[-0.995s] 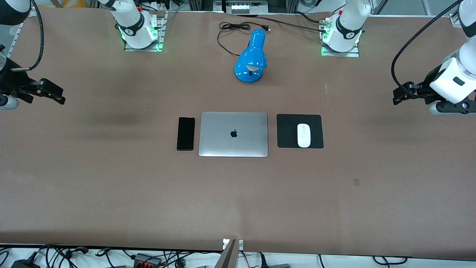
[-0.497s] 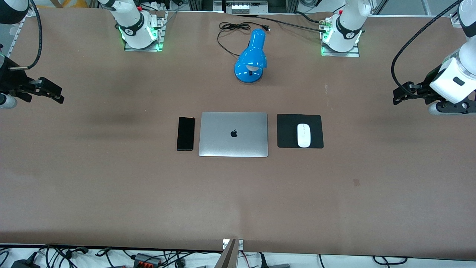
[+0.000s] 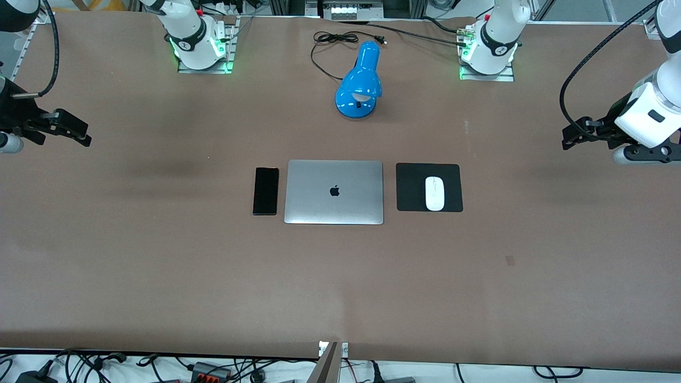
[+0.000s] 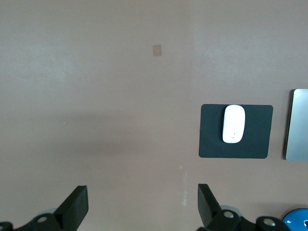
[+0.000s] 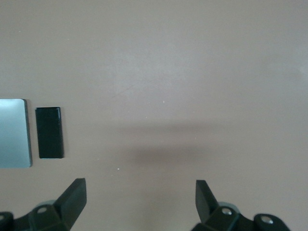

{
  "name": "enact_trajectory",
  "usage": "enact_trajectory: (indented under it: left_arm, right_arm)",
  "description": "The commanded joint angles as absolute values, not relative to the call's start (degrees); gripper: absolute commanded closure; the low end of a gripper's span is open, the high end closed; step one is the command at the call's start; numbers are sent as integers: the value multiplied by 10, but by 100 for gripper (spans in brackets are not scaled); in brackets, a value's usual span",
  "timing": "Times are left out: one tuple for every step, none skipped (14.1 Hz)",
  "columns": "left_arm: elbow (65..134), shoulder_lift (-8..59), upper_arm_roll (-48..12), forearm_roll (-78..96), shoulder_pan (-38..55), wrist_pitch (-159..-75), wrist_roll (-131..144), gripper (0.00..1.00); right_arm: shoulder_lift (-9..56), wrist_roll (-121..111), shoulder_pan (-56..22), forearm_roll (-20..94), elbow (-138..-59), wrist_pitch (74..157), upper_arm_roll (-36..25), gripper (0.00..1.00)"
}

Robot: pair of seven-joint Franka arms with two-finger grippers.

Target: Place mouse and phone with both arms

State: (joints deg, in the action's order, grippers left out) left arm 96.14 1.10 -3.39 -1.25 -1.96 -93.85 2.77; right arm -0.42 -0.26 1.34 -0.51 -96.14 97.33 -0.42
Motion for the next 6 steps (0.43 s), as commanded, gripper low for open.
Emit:
enact_trajectory:
  left_arm:
    - [958,10,-30,-3,-18,-930,16,0]
    - [958,10,-30,-3,-18,-930,15,0]
    - [958,10,-30,-3,-18,-930,14,0]
    - [958,10,-30,-3,-18,-930,14,0]
    - [958,10,-30,-3,-18,-930,13,0]
    - [958,10,-30,-3,-19,-929,13,0]
  right_arm:
    - [-18,-12,13,9,-964,963,-11,0]
    - [-18,-13,12,8,-964,962,-11,0]
    - [-18,-13,12,8,-964,962,-11,0]
    - [-18,-13,12,8,-964,962,-10,0]
    - [-18,-14,11,7,-964,962,-10,0]
    - [-19,-14,12,6,-964,962,-10,0]
